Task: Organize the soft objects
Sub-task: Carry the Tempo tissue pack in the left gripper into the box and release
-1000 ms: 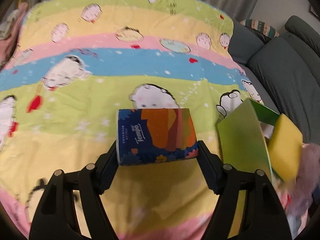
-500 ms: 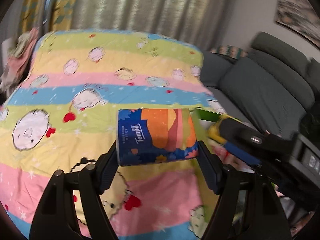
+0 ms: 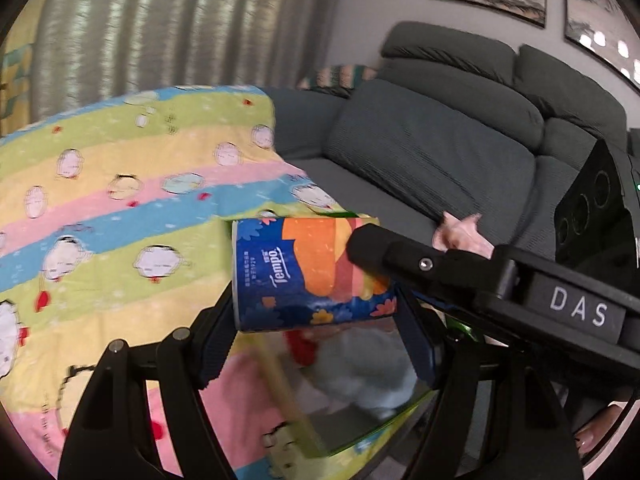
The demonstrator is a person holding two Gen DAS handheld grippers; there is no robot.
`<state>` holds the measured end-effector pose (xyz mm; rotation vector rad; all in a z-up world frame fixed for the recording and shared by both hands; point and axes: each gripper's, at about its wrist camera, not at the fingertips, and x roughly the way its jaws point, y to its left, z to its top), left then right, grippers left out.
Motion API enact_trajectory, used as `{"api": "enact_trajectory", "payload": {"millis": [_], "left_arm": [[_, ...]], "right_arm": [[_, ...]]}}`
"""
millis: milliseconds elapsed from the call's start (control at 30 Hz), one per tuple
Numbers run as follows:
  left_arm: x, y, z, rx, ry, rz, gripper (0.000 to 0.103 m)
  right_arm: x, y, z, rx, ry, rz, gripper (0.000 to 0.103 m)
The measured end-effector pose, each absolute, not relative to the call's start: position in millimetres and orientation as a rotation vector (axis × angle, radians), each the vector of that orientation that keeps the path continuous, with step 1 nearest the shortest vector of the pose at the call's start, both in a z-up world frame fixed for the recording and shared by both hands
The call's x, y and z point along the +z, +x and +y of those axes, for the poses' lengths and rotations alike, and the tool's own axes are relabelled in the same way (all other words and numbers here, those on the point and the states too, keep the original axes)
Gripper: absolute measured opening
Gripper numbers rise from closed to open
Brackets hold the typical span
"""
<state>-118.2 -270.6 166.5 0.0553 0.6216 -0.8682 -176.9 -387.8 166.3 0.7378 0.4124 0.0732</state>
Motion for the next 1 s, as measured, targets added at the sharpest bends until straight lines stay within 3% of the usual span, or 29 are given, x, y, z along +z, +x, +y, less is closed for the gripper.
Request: {"api": "enact_trajectory", "payload": {"millis": [433,667,733,800,833,867,1000], "left_arm": [[112,-98,-314,-0.931,0.079,0.845,0.075],[122,-102,-307,-0.921,0.08,0.834,0.087],[129,-103,-301,-0.91,0.079,0.816,0.088],[139,-105,-294,-0.892,0.075,0.793,0.099],[144,-107,-290,-0.879,0.076,0.776,0.103],[150,-110,-285,-0.861,0.081,0.749,0.102],[167,-119,-270,-0.826,0.101,0.685,0.102]], "right_arm": [[121,-160,-430,-0.233,0.796,0.604,0.035],[119,-163,-434,-0.282,0.783,0.607,0.036],[124,-167,-432,-0.31,0.752,0.607,0.044],[130,-172,-430,-0.353,0.721,0.597,0.061],[133,-175,-429,-0.373,0.71,0.588,0.065],[136,-178,-428,-0.389,0.699,0.577,0.07],[152,-191,-420,-0.412,0.651,0.526,0.079]]}}
